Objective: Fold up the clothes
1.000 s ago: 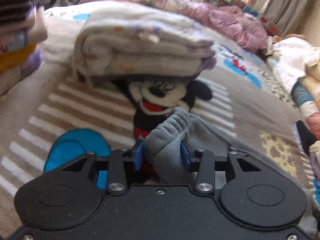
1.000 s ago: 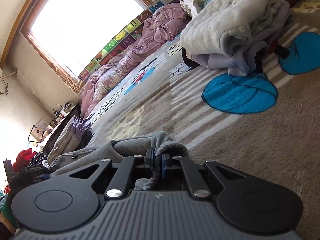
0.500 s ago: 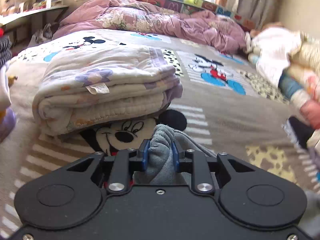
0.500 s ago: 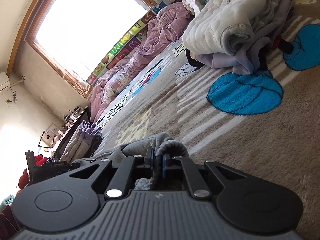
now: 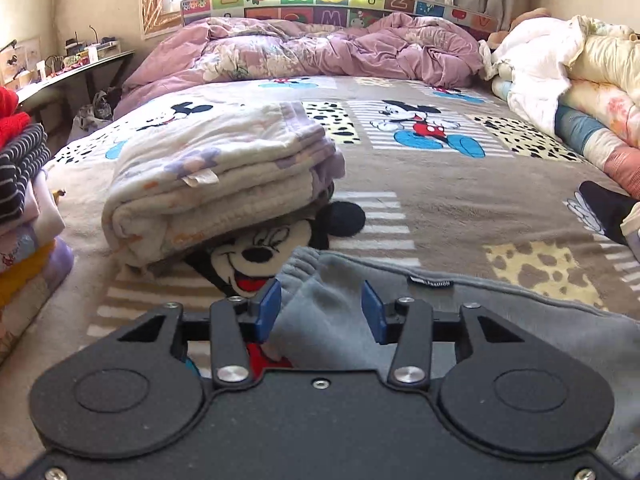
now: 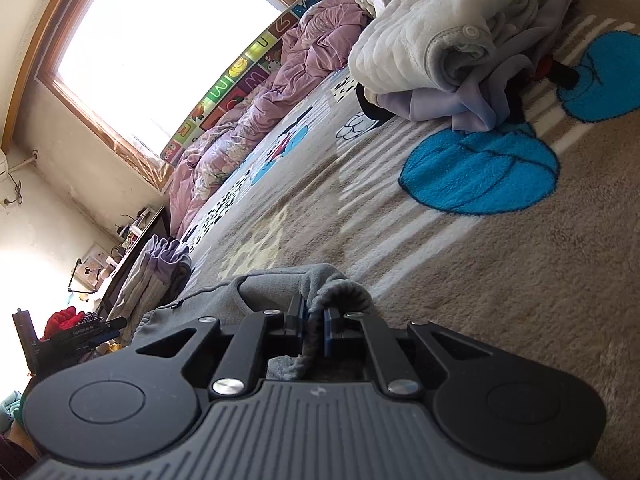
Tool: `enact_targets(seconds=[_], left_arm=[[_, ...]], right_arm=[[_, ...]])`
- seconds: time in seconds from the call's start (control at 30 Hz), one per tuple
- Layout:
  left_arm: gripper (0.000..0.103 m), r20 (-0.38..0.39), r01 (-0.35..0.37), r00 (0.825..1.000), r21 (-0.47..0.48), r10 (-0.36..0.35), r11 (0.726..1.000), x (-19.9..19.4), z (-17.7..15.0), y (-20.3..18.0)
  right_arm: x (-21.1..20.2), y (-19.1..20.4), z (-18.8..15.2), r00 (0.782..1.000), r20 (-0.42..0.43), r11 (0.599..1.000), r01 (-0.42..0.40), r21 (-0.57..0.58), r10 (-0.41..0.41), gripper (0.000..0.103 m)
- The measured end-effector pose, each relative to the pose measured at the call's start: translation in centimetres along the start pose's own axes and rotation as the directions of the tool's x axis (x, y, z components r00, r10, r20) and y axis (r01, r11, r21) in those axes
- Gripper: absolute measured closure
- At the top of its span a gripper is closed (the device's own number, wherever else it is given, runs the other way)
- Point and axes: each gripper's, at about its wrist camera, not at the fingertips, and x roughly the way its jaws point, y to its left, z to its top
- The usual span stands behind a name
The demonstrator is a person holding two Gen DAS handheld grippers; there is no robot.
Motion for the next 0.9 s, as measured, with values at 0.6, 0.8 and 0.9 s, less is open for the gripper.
enact_targets(seconds=[0.6, 0.8, 0.9], left_arm=[[0.047, 0.112, -0.069, 0.991, 0.015, 0.067, 0.997, -21.8, -11.8, 4.8], [0.047, 0.136, -0.167, 0.980, 0.185, 0.143, 0.969, -24.5, -17.4, 5.8], [0.047, 0.159, -0.199, 0.975, 0.310, 0.156, 0.930, -25.0, -20.0, 5.6]], right_arm=[[-8.6, 3.4, -1.9, 0.983, 0.186, 0.970, 0.039, -0.240, 0.007, 0.067], [-12.3, 7.9, -6.1, 0.990, 0.124, 0.806, 0.018, -0.592, 0.069, 0.067], [-13.9, 9.5, -9.1, 0.995, 0.079, 0.669, 0.021, -0.743, 0.057, 0.069]])
